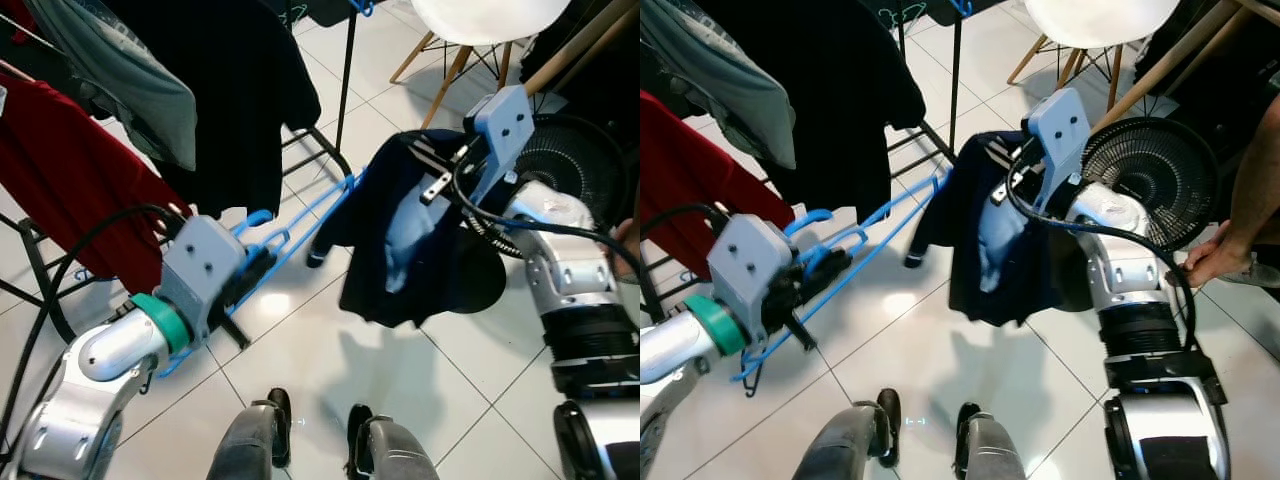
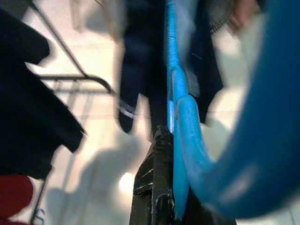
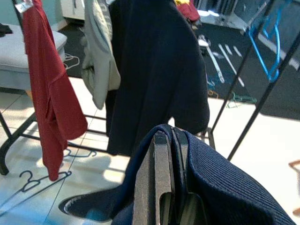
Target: Hang hanger
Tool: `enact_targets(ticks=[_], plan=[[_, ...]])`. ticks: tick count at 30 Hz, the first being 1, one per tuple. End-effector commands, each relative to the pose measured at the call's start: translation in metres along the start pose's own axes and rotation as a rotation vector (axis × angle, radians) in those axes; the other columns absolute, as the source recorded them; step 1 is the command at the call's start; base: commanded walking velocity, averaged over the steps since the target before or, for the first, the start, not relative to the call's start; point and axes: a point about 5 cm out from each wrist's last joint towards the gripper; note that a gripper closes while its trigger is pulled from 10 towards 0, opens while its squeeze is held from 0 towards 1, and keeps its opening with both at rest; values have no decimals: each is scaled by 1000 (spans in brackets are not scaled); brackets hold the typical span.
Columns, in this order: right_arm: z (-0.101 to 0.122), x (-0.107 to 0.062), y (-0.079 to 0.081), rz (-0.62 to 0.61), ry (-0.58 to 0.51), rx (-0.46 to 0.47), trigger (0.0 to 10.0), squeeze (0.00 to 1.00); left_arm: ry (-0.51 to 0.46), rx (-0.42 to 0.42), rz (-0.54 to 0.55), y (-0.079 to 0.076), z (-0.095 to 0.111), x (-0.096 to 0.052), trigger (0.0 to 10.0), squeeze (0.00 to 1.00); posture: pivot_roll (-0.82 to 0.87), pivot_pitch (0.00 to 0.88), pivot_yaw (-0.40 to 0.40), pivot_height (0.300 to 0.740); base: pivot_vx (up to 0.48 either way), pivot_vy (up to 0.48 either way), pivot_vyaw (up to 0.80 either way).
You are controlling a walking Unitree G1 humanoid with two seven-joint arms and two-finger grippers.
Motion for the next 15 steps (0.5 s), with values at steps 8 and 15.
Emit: enact_targets(ticks=[8,15], plan=[[-10,-20,-15,-100,12,-14,10000,0,73,-54,-106,-9,-12,-1,10000,0,20,186,85,740,0,0,0],[-7,0,11,-31,-41,52,10000,0,67,-160,-46,-7,-5,13,10000,0,21,184,85,740,0,0,0]])
Point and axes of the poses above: a point about 5 cm out from each wrist's last joint towards the gripper, its own x axis pointing out of the wrist towards the gripper, its own z axis along the axis of the wrist's last joint, y = z × x, and after that the axes turned 2 degrees about x, right-handed
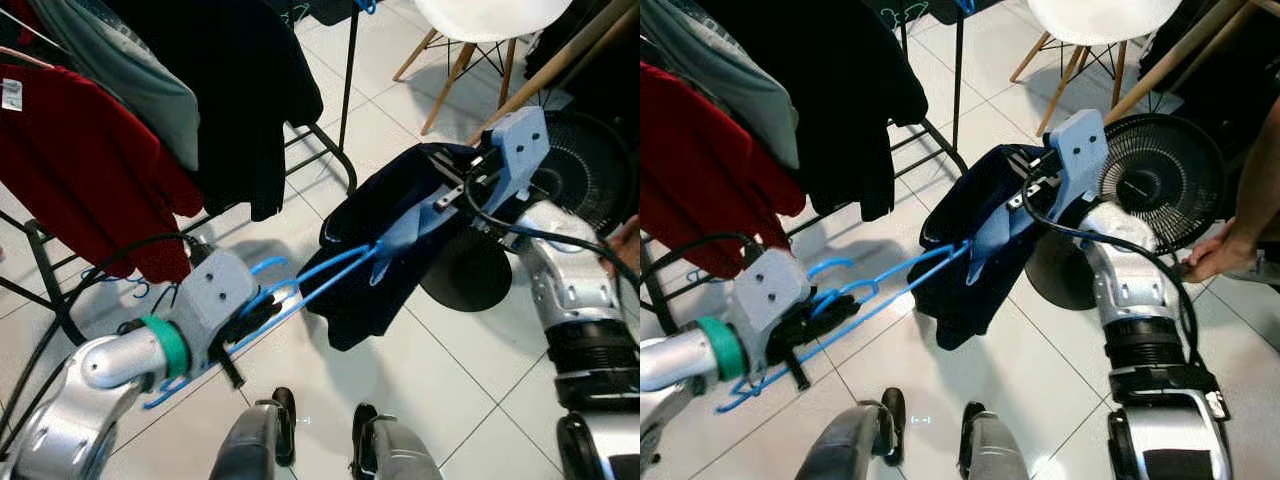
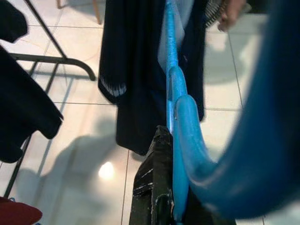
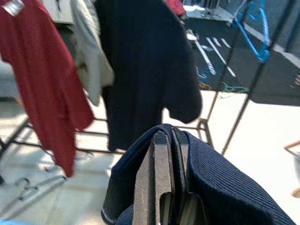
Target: Hang hanger
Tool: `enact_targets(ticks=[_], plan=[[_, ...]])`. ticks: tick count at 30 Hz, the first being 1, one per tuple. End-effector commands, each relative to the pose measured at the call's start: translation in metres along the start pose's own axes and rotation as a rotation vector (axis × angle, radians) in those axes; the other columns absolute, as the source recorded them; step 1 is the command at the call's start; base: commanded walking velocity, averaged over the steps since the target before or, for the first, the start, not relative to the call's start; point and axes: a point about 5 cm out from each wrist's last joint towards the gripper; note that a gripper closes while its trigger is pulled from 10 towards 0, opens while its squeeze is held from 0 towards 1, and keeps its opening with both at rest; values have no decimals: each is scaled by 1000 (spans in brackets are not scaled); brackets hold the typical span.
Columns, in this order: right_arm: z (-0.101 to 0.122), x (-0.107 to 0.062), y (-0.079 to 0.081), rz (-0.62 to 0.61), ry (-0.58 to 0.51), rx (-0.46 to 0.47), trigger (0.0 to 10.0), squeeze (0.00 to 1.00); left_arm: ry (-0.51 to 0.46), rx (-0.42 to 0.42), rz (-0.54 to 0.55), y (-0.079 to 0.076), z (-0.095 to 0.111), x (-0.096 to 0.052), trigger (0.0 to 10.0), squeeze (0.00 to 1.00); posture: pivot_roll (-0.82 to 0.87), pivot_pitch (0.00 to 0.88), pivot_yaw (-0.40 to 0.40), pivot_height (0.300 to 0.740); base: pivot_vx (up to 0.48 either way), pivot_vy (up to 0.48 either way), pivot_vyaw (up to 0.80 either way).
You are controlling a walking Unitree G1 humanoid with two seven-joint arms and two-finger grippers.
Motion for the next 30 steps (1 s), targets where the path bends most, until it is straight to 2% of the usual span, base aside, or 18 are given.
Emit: enact_targets(ticks=[1,4,8,10,12,14,18,19,22,24,26,27,30], plan=[[4,2,3,16,-19,1,10000,0,36,-39,-13,-3,-7,0,10000,0,21,184,85,740,0,0,0],[3,10,13,41,-34,16,10000,0,36,-89,-18,-4,-6,0,10000,0,24,185,82,740,0,0,0],[4,14,18,52,-46,26,10000,0,39,-111,-15,-5,-6,1,10000,0,24,186,81,740,0,0,0],[5,18,24,69,-59,34,10000,0,44,-128,-18,-6,-5,2,10000,0,26,186,80,740,0,0,0],[7,25,38,100,-81,58,10000,0,67,-185,-18,-10,-4,6,10000,0,27,187,79,740,0,0,0],[7,25,38,100,-81,58,10000,0,67,-185,-18,-10,-4,6,10000,0,27,187,79,740,0,0,0],[9,29,48,123,-94,73,10000,0,104,-229,-2,-11,-4,9,10000,0,27,188,78,740,0,0,0],[11,31,55,139,-107,84,10000,0,118,-277,11,-11,-4,13,10000,0,22,190,79,740,0,0,0],[13,33,61,152,-118,95,10000,0,125,-320,19,-12,-3,16,10000,0,22,190,79,740,0,0,0],[17,37,75,179,-144,125,10000,0,131,-421,61,-12,0,26,10000,0,21,191,79,740,0,0,0],[17,37,75,179,-144,125,10000,0,131,-421,61,-12,0,26,10000,0,21,191,79,740,0,0,0],[19,37,80,189,-151,135,10000,0,135,-452,88,-10,1,29,10000,0,17,191,77,740,0,0,0],[17,36,84,200,-145,139,10000,0,141,-477,142,-5,1,31,10000,0,19,192,75,740,0,0,0]])
Point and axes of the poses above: a point about 5 cm out from each wrist's last joint towards the gripper, its own x axis pointing out of the wrist towards the gripper, its own z axis along the axis of the wrist's last joint, y = z × x, and after that the axes turned 2 degrees about x, right-handed
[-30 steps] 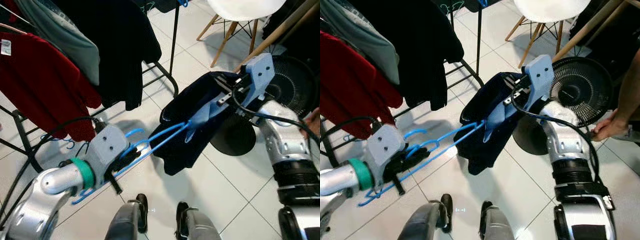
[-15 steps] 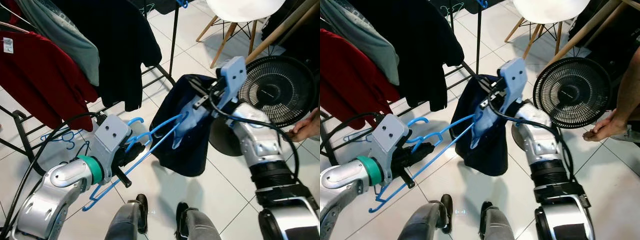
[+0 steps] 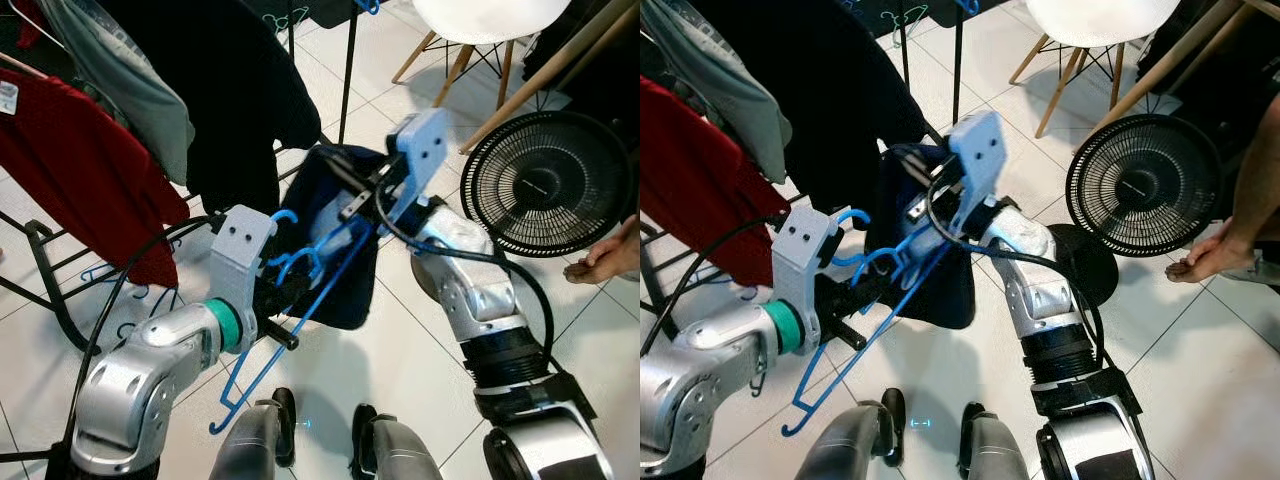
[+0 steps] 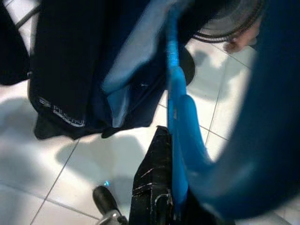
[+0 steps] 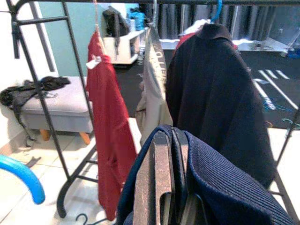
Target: Hang hanger
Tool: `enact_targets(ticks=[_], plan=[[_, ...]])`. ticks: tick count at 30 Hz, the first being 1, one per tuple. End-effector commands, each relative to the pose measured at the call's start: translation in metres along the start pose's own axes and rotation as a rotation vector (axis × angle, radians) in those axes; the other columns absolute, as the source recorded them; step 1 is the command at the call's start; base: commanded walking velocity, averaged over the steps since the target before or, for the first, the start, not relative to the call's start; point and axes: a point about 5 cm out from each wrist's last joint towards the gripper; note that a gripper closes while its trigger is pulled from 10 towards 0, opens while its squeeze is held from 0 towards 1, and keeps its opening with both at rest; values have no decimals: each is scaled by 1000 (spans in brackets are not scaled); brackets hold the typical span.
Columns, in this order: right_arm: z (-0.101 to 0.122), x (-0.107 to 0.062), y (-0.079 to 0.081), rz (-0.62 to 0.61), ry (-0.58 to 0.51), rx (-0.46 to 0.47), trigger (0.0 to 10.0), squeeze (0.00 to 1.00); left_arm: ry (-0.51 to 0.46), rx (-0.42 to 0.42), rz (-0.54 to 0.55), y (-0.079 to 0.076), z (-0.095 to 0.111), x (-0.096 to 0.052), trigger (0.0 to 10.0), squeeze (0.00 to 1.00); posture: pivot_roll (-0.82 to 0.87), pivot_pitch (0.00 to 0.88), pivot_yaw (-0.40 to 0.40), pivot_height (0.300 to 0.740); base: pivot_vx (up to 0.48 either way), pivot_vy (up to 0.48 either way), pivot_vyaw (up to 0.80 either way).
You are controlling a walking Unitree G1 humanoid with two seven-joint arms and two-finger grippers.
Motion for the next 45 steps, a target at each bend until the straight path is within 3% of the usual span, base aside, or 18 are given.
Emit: enact_targets(ticks=[1,3,6,17,25,27,28,29,31,33,45], plan=[[-3,-5,5,10,7,8,10000,0,24,-30,66,8,-2,0,10000,0,17,194,72,740,0,0,0],[-3,-5,5,10,7,8,10000,0,24,-30,66,8,-2,0,10000,0,17,194,72,740,0,0,0],[-26,-39,-8,-54,137,-38,10000,0,35,-44,113,18,2,-10,10000,0,19,199,70,740,0,0,0],[-42,-79,-35,-206,295,-142,10000,0,64,-66,144,19,3,-20,10000,0,21,197,74,740,0,0,0],[-41,-73,-37,-230,288,-149,10000,0,64,-66,130,17,5,-18,10000,0,20,192,80,740,0,0,0],[-40,-67,-38,-240,276,-154,10000,0,65,-34,93,13,5,-19,10000,0,22,192,82,740,0,0,0],[-37,-61,-40,-254,257,-156,10000,0,68,21,42,8,4,-21,10000,0,26,192,82,740,0,0,0],[-37,-61,-40,-254,257,-156,10000,0,68,21,42,8,4,-21,10000,0,26,192,82,740,0,0,0],[-23,-44,-47,-289,183,-154,10000,0,96,239,-68,-3,-5,-30,10000,0,34,189,78,740,0,0,0],[-14,-37,-51,-296,148,-157,10000,0,135,369,-113,-7,-14,-36,10000,0,35,188,77,740,0,0,0],[-13,-39,-51,-289,150,-168,10000,0,140,359,-96,-4,-13,-36,10000,0,29,186,72,740,0,0,0]])
Point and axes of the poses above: a point about 5 cm out from each wrist's last joint towards the gripper, its own x axis pointing out of the wrist towards the gripper, its own z axis along the axis of the wrist's last joint, y = z × x, and after that the axes turned 2 degrees about x, right-handed
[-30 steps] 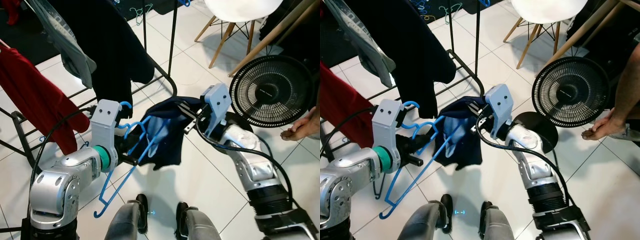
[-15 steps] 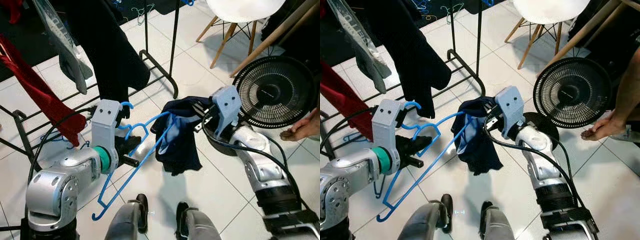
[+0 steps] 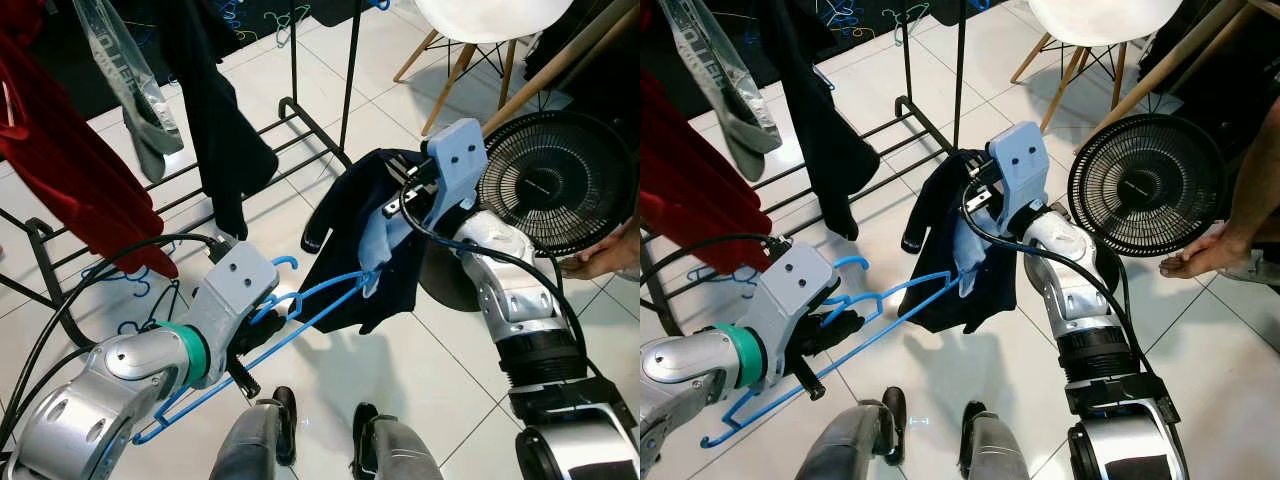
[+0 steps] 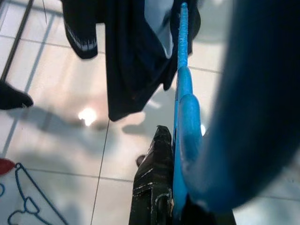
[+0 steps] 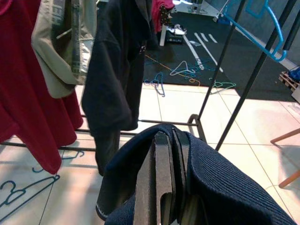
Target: Hang hanger
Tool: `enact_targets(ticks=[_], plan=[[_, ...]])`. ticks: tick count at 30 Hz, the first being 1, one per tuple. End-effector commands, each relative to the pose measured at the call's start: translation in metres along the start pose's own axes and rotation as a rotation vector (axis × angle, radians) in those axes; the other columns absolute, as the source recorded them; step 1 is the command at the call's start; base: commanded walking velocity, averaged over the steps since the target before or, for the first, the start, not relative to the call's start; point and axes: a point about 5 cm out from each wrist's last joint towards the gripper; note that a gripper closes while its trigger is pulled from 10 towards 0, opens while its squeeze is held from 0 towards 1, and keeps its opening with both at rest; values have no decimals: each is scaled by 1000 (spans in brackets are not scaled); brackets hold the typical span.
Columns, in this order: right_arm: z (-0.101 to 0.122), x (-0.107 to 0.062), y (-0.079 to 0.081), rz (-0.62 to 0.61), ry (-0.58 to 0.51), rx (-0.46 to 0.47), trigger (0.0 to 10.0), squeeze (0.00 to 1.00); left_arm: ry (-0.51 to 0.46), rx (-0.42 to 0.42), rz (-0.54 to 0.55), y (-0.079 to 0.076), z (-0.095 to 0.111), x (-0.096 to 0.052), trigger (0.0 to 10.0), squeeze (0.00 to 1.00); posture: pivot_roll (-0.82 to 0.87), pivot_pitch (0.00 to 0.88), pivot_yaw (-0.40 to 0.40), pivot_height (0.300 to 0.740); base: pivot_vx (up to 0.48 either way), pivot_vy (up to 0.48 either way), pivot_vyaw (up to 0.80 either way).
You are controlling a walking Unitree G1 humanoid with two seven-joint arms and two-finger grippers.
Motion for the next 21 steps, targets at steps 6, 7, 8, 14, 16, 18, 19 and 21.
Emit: enact_targets(ticks=[6,7,8,14,16,18,19,21], plan=[[-1,-2,4,3,-20,16,10000,0,-10,-74,74,6,2,7,10000,0,23,184,72,740,0,0,0],[-1,-1,4,5,-19,18,10000,0,-11,-99,92,8,2,8,10000,0,23,184,72,740,0,0,0],[-2,-2,5,7,-16,18,10000,0,-16,-155,104,9,3,9,10000,0,25,183,72,740,0,0,0],[-4,0,8,12,-12,21,10000,0,-38,-368,81,9,9,12,10000,0,29,182,73,740,0,0,0],[-4,0,8,12,-12,21,10000,0,-38,-368,81,9,9,12,10000,0,29,182,73,740,0,0,0],[-4,1,11,18,-15,27,10000,0,-53,-441,64,8,12,15,10000,0,29,182,73,740,0,0,0],[-4,1,11,18,-15,27,10000,0,-53,-441,64,8,12,15,10000,0,29,182,73,740,0,0,0],[-4,3,15,28,-20,35,10000,0,-59,-477,60,7,15,17,10000,0,29,181,75,740,0,0,0]])
Point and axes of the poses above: a point about 5 cm out from each wrist's last joint towards the gripper, its own x axis pointing out of the wrist towards the gripper, its own z axis along the axis of the wrist's last joint, y = z × x, and after that the axes turned 2 degrees about x, right-handed
